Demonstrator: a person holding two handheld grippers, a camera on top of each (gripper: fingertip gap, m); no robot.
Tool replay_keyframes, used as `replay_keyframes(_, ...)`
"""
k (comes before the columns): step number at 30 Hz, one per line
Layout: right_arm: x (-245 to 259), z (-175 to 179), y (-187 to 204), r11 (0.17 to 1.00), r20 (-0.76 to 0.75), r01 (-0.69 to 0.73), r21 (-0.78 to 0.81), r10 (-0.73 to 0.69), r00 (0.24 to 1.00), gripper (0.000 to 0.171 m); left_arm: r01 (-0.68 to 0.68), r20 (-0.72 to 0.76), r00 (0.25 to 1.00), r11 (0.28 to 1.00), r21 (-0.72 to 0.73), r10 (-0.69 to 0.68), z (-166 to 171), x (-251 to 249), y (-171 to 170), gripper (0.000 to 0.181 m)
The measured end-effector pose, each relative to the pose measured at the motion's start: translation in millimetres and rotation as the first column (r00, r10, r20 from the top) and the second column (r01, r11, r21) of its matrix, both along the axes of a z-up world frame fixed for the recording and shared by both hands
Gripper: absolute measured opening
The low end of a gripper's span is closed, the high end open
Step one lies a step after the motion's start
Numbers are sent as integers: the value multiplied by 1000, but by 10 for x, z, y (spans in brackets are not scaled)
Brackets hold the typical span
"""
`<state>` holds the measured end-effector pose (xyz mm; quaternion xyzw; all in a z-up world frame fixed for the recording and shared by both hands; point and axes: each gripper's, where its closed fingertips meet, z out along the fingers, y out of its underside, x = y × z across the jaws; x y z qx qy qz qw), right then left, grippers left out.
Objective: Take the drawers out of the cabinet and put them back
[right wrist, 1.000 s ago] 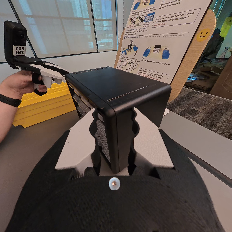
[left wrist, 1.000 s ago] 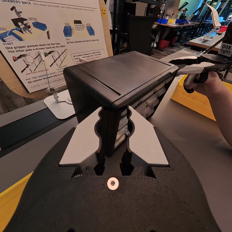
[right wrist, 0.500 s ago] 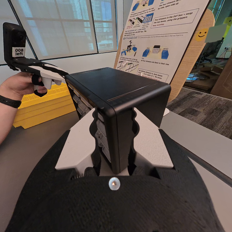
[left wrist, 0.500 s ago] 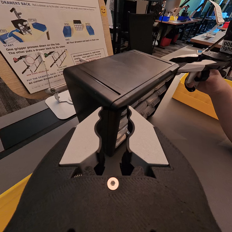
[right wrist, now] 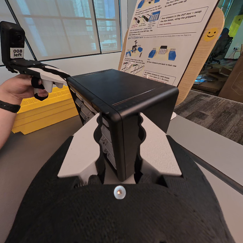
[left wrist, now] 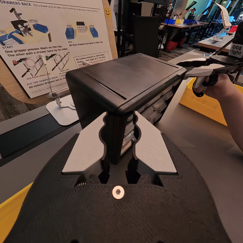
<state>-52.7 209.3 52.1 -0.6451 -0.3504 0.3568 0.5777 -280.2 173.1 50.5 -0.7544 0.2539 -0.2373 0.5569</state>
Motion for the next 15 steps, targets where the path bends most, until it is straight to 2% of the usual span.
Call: replay_keyframes(15,-6,0,1,1000,1,7,0,-7,1000,52,-8,0,1000,1000,0,8,1,-4,26,36)
